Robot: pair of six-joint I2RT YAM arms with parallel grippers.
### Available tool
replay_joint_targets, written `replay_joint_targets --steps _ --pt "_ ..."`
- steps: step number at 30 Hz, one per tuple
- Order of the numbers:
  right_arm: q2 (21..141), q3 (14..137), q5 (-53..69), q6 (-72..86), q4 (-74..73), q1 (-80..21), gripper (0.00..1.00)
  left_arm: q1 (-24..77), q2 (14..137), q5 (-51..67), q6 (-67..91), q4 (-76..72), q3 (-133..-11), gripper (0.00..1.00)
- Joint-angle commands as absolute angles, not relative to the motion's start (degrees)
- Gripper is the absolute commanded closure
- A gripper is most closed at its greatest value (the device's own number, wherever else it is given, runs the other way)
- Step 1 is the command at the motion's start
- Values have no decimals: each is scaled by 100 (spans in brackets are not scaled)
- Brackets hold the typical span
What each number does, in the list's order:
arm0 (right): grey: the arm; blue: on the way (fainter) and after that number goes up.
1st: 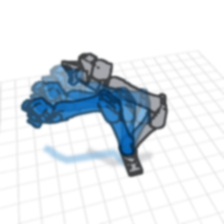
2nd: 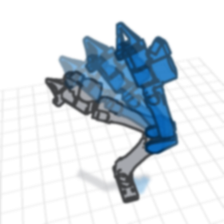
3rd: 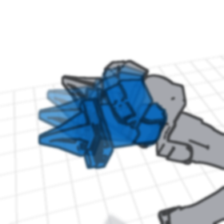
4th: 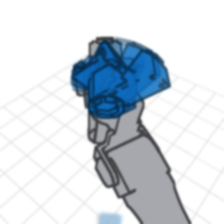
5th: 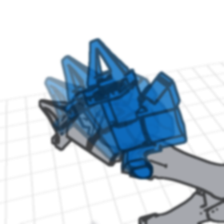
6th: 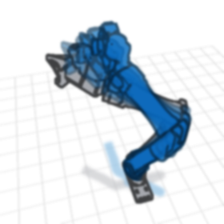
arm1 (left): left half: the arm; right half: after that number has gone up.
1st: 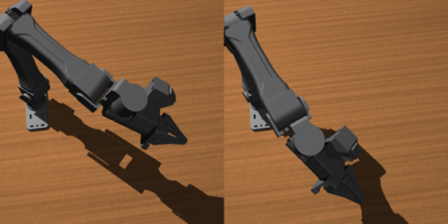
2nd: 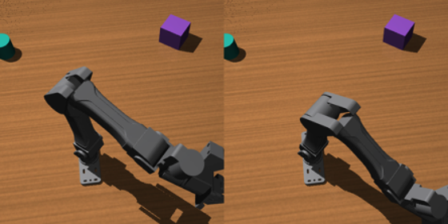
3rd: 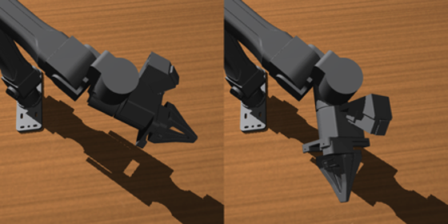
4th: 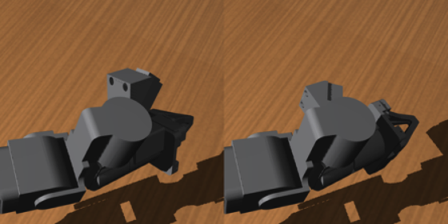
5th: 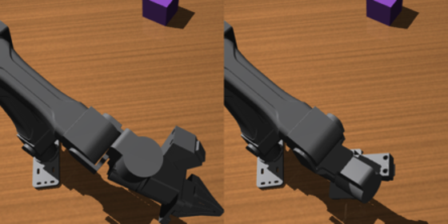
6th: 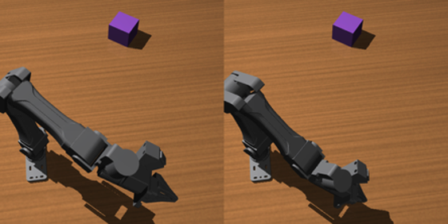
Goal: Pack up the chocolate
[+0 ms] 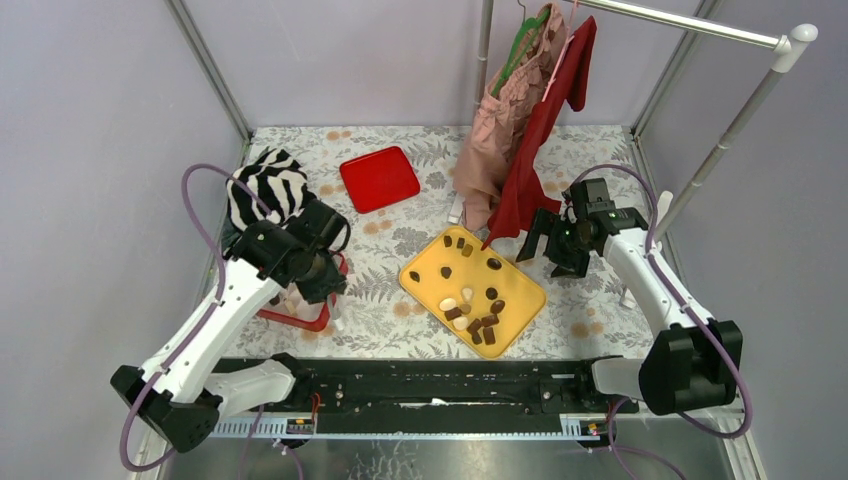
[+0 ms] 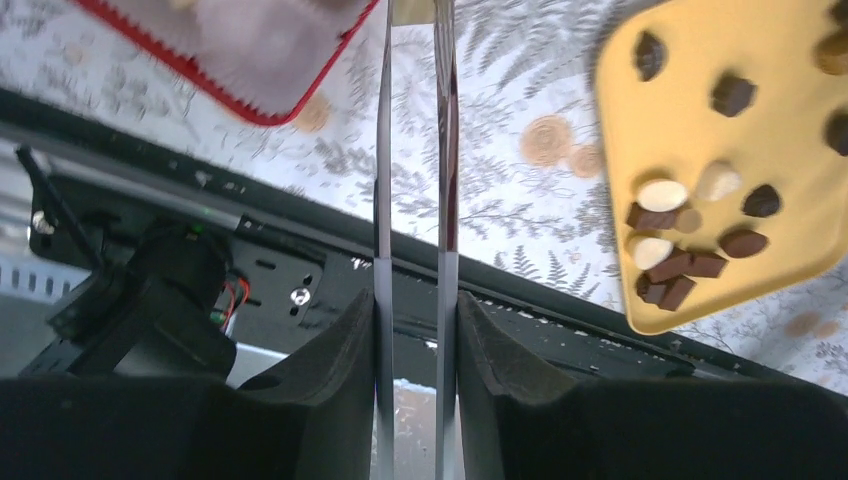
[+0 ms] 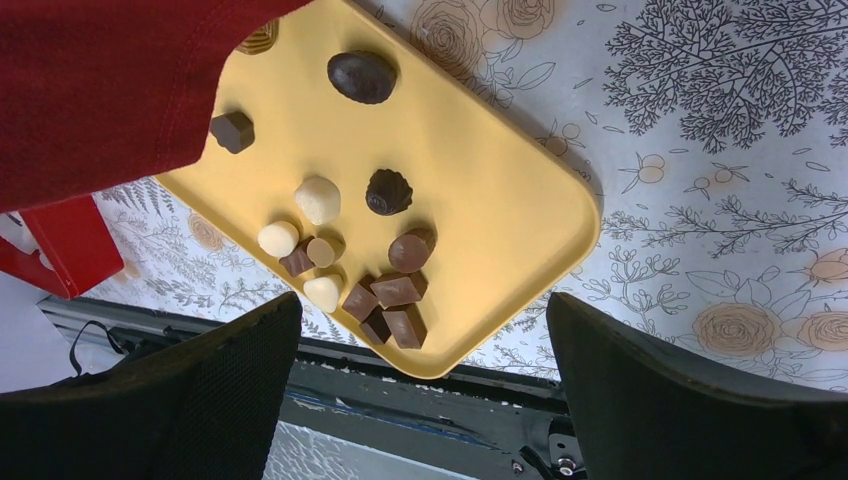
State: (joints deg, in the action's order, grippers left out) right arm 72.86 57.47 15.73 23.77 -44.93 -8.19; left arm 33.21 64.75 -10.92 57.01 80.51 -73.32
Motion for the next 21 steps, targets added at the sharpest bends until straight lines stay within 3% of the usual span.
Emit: replay_joint_targets --steps 1,21 --pt "7435 6042 1682 2333 -4518 -806 0 3108 6240 -852 6440 8352 -6770 100" --pt "7610 6046 1766 2326 -4482 -809 0 2601 6022 -738 6739 8353 -5610 100"
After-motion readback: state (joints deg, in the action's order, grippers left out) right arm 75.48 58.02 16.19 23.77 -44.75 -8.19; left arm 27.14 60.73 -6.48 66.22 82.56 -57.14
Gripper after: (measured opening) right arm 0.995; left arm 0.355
